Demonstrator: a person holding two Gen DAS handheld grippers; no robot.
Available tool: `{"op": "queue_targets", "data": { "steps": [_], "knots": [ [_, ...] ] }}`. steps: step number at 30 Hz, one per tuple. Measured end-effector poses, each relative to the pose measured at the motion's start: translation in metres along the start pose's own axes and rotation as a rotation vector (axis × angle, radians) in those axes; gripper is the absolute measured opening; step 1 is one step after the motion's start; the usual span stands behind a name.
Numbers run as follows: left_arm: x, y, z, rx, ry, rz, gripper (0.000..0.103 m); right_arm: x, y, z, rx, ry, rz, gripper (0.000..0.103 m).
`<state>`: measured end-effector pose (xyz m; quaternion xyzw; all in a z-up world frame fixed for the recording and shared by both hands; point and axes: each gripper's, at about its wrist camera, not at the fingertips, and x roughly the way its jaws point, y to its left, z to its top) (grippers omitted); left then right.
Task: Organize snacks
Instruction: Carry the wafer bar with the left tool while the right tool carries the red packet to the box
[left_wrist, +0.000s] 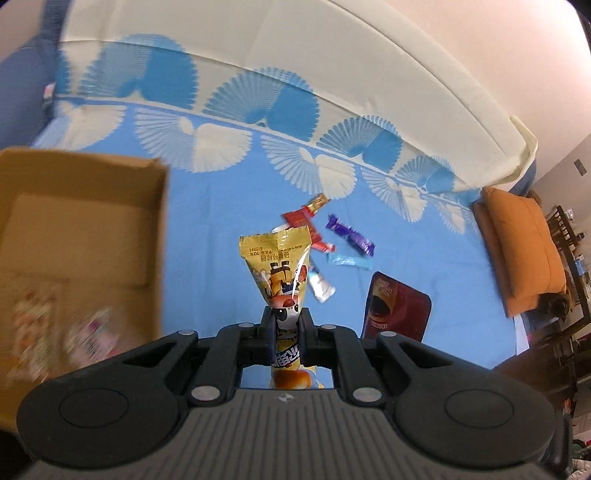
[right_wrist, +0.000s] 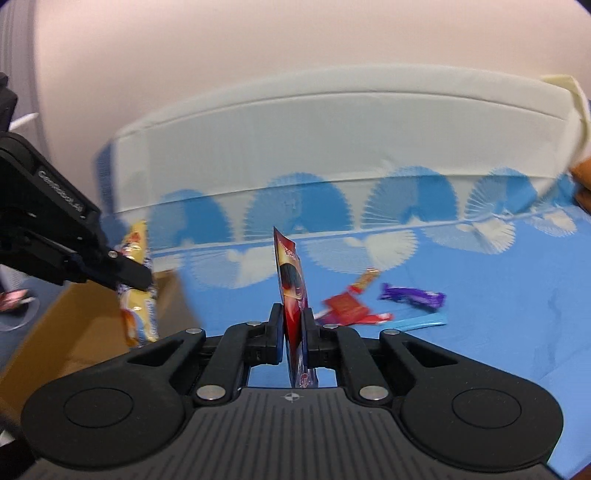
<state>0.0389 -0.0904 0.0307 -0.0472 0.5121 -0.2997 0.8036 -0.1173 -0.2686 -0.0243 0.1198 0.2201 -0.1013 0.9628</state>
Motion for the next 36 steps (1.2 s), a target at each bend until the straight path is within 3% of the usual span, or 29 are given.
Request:
{"op": "queue_targets", "data": {
  "steps": [8, 15, 24, 36],
  "knots": [
    [-0.088, 0.058, -0.079, -0.022, -0.038, 0.101, 0.012, -0.065, 0.071, -0.019, -0.021, 0.081, 0.162, 0.009],
    [-0.136, 0.099, -0.123, -0.046, -0.074, 0.153, 0.012, -0.091, 0.117, -0.037, -0.085, 0.123, 0.218, 0.009],
    [-0.169, 0.121, -0.115, -0.041, -0.166, 0.181, 0.012, -0.099, 0.145, -0.027, -0.153, 0.093, 0.232, 0.01],
    [-0.166, 0.127, -0.086, -0.007, -0.195, 0.184, 0.012, -0.071, 0.171, -0.002, -0.167, 0.066, 0.276, 0.01]
  ]
}}
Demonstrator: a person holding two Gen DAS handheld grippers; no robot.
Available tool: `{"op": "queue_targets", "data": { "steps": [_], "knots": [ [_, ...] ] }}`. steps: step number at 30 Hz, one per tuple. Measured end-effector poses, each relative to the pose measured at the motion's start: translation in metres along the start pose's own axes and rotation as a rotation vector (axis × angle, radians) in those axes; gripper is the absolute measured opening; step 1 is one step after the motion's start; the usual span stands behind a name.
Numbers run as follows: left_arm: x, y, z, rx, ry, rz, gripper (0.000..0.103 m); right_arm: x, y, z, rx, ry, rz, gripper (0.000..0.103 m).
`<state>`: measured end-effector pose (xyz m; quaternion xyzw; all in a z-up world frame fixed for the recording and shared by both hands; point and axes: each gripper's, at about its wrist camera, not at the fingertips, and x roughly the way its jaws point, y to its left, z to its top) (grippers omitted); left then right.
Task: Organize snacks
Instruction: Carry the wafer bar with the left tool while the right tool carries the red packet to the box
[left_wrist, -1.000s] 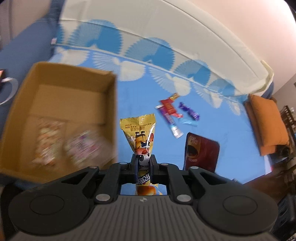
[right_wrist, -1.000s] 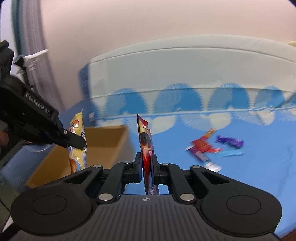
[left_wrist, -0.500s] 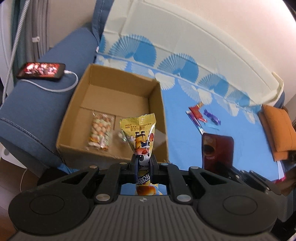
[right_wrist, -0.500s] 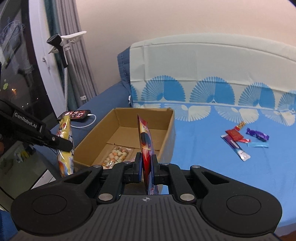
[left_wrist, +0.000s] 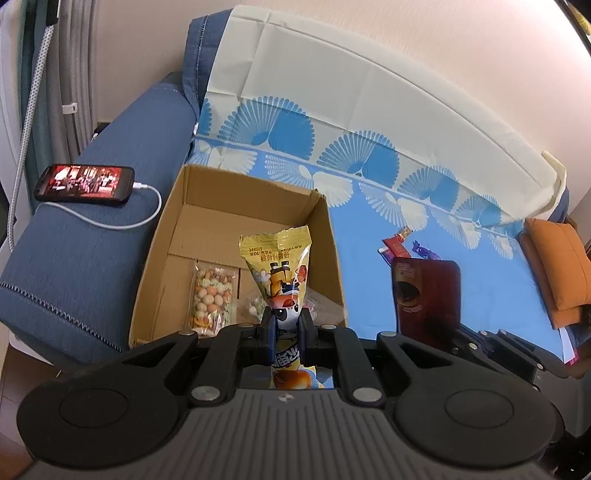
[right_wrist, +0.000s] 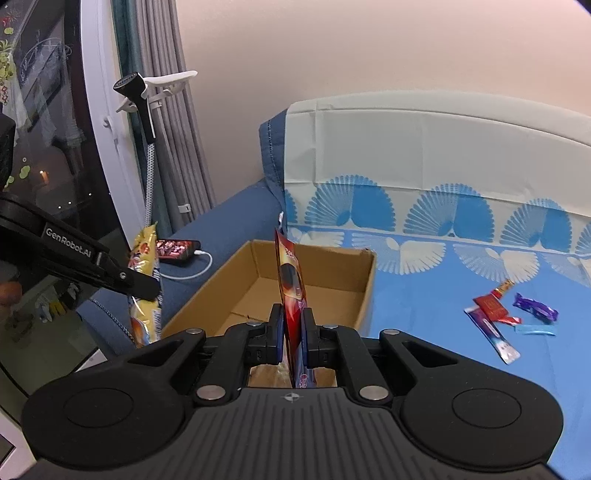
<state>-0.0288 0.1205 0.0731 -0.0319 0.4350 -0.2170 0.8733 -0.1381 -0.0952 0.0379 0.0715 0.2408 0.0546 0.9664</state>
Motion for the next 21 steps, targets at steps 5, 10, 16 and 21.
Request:
{"op": "queue_targets", "data": {
  "steps": [5, 10, 16, 21],
  "knots": [
    [0.013, 0.005, 0.006, 0.005, 0.009, 0.01, 0.012, 0.015, 0.002, 0.007, 0.001, 0.003, 0.013, 0.01],
    [0.029, 0.011, 0.01, -0.001, 0.036, 0.021, 0.012, 0.029, 0.002, 0.009, 0.006, 0.022, 0.011, 0.01],
    [0.043, 0.017, 0.017, -0.004, 0.049, 0.028, 0.012, 0.046, 0.001, 0.007, 0.018, 0.059, 0.008, 0.01],
    [0.057, 0.021, 0.025, -0.003, 0.059, 0.036, 0.012, 0.061, 0.0, 0.008, 0.024, 0.079, 0.01, 0.01]
  ]
}}
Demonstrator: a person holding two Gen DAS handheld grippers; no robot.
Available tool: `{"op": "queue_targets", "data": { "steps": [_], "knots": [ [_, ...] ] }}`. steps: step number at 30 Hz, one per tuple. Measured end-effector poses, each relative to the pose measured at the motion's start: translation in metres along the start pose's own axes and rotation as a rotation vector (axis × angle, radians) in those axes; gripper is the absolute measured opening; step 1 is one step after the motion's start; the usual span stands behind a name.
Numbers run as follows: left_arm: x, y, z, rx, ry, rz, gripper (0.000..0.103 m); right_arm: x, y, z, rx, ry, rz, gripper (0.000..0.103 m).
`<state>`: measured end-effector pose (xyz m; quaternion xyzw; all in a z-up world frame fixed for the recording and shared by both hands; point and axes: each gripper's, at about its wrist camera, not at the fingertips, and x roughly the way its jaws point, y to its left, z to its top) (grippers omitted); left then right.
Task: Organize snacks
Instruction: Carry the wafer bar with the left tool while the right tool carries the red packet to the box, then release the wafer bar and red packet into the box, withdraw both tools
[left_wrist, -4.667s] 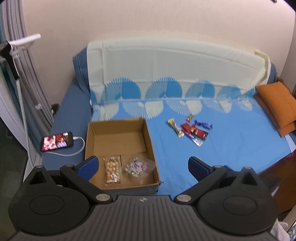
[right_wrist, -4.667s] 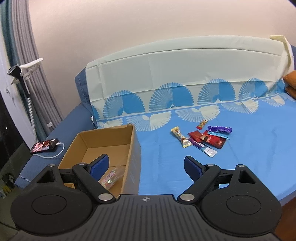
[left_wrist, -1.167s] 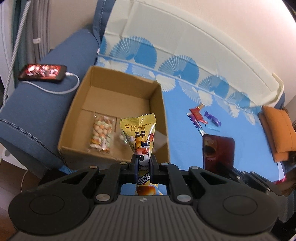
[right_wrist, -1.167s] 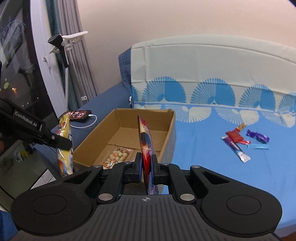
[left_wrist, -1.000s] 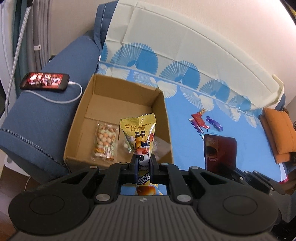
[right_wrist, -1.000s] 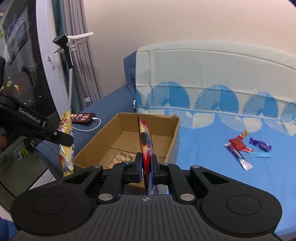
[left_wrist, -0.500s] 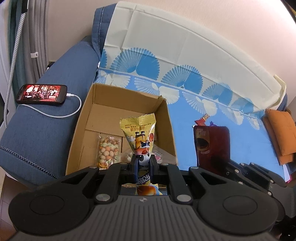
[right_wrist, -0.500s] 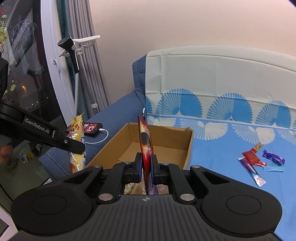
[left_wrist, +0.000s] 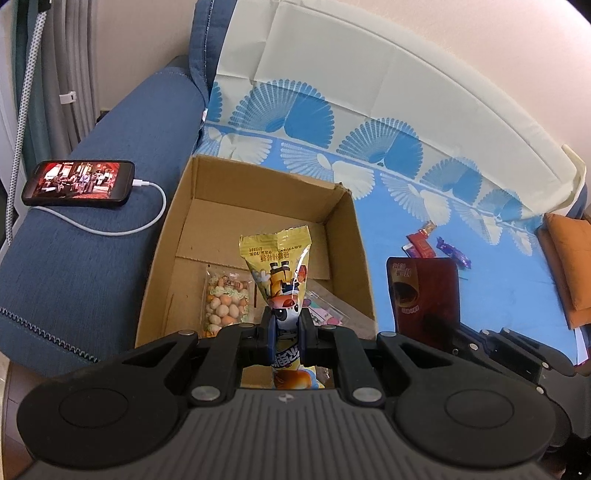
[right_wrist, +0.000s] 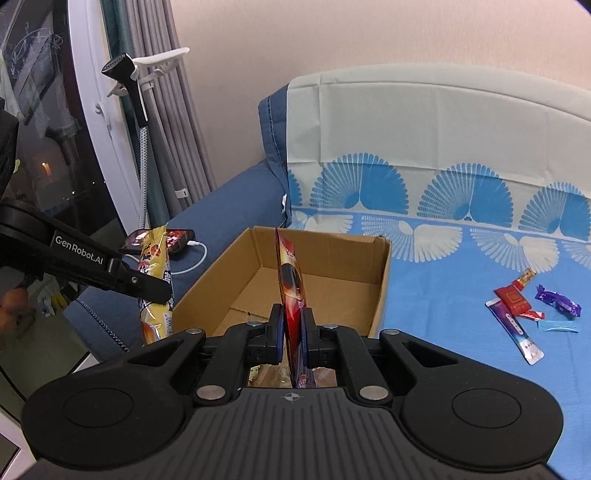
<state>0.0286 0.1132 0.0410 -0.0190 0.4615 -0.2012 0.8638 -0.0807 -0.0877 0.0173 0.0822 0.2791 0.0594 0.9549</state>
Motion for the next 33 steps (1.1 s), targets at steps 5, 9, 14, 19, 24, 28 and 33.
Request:
{"op": "queue_targets", "data": {
  "steps": [5, 9, 14, 19, 24, 28, 33],
  "knots": [
    [0.017, 0.003, 0.009, 0.004, 0.017, 0.011, 0.012, 0.018, -0.002, 0.003, 0.009, 0.021, 0.003, 0.01],
    [0.041, 0.004, 0.016, 0.021, 0.029, 0.044, 0.017, 0.04, -0.006, 0.005, 0.025, 0.046, 0.012, 0.01],
    [0.068, 0.0, 0.015, 0.114, -0.019, 0.18, 0.103, 0.086, -0.02, -0.009, 0.098, 0.218, -0.016, 0.062],
    [0.068, 0.011, 0.008, 0.093, 0.021, 0.167, 0.103, 0.072, -0.022, -0.019, 0.116, 0.211, 0.0, 0.075],
    [0.055, 0.015, -0.009, 0.035, 0.045, 0.161, 0.103, 0.053, -0.022, -0.018, 0.121, 0.198, 0.003, 0.078],
    [0.042, 0.007, -0.027, 0.017, 0.06, 0.155, 0.103, 0.035, -0.012, -0.013, 0.093, 0.164, 0.009, 0.083],
    [0.031, 0.001, -0.051, 0.003, 0.067, 0.176, 0.103, 0.015, 0.002, -0.017, 0.068, 0.159, 0.001, 0.083]
  ]
}}
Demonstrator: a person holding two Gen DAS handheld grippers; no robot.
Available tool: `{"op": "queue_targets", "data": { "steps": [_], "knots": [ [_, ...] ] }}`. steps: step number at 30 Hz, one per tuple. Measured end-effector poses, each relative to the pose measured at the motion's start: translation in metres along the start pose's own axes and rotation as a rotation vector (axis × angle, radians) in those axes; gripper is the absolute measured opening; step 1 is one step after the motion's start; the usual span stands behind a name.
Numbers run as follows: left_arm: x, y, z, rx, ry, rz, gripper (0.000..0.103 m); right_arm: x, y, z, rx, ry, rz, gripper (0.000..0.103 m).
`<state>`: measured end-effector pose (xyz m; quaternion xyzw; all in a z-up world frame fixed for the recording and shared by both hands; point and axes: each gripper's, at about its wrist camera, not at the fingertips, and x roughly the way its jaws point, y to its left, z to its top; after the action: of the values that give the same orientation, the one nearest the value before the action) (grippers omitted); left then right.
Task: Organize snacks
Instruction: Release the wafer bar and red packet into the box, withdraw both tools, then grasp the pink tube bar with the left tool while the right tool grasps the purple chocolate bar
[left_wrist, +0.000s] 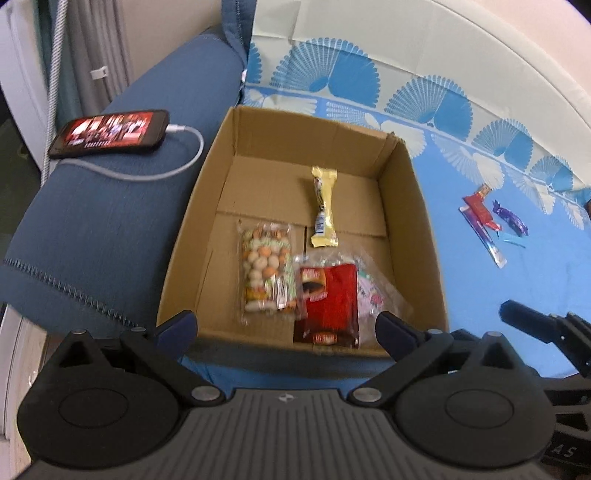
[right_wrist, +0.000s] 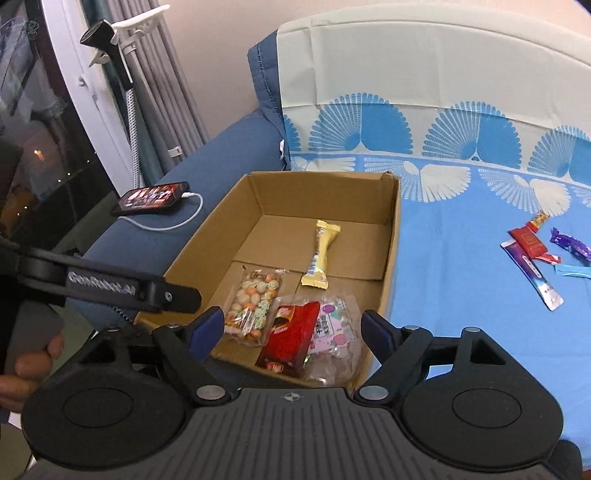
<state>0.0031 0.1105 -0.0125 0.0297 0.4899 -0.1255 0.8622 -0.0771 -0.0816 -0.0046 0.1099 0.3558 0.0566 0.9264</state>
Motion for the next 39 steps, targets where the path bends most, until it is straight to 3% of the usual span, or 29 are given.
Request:
{"op": "queue_targets", "data": {
  "steps": [7, 21, 39],
  "knots": [
    [-0.024, -0.002, -0.025, -0.028, -0.037, 0.018, 0.103, -0.032, 0.006, -0.013, -0.02, -0.052, -0.036, 0.088],
    [-0.061, -0.021, -0.04, -0.004, -0.103, 0.043, 0.103, -0.067, 0.012, -0.028, -0.024, -0.125, -0.063, 0.092],
    [-0.066, -0.053, -0.041, 0.096, -0.113, 0.077, 0.103, -0.083, -0.007, -0.037, 0.035, -0.164, -0.07, 0.093]
  ]
}}
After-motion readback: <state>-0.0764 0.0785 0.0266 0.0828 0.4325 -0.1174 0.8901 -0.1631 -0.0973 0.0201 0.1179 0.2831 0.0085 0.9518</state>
